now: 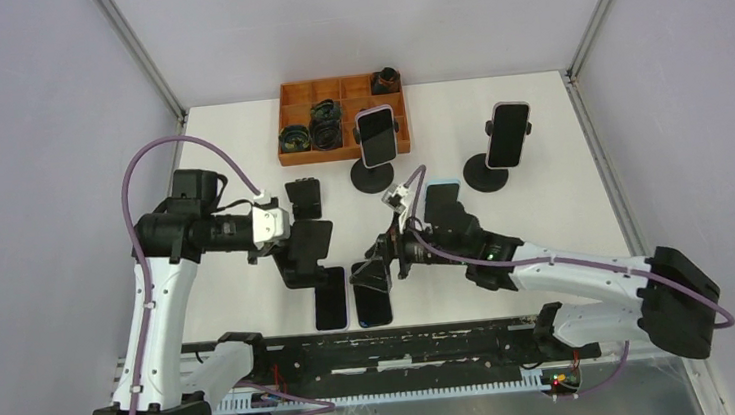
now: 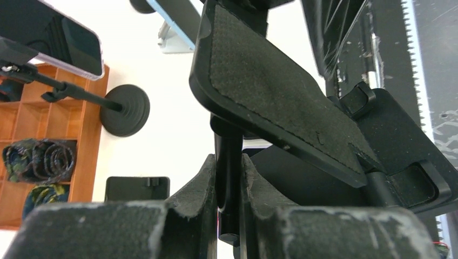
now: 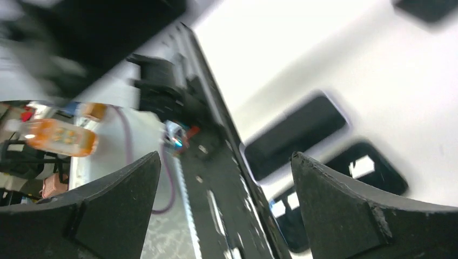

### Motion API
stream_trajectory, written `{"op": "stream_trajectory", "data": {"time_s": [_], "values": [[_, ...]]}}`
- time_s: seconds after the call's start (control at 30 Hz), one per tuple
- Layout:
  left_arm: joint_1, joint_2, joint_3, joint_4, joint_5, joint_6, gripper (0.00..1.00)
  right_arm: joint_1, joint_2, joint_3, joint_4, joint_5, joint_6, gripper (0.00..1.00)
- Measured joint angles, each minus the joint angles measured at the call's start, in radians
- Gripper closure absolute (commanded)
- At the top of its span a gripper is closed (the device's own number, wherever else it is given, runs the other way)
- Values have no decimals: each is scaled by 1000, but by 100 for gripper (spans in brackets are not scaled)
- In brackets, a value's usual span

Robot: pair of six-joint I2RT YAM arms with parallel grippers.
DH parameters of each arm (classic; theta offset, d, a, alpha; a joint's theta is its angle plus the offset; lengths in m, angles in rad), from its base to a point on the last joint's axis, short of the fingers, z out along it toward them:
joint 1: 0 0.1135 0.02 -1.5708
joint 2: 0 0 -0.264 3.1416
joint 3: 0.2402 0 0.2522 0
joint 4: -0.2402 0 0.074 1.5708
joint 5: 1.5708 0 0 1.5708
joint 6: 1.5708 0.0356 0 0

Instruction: Remove the phone from the phone stand

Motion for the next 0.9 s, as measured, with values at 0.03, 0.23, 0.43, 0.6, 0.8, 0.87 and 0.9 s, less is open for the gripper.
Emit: {"op": "stream_trajectory", "data": {"time_s": [0.03,0.23,0.43,0.6,0.8,0.87,0.9], "values": [[0,1,2,-8,10,13,98,4,-34,6,45,-24,-15,8],[-2,6,3,-45,55,52,98,15,-79,44,301,-111,-7,22],[-2,34,20,-61,91,71,97,39,30,92,473,-149,77,29],[-3,37,30,-72,106,73,96,51,97,154,539,-161,127,41],[-6,41,51,-83,130,82,80,55,138,183,613,-167,177,74],[-7,42,54,-87,132,82,62,55,148,183,620,-167,190,86],[-7,43,56,-90,129,81,57,55,152,183,620,-167,197,92]]}}
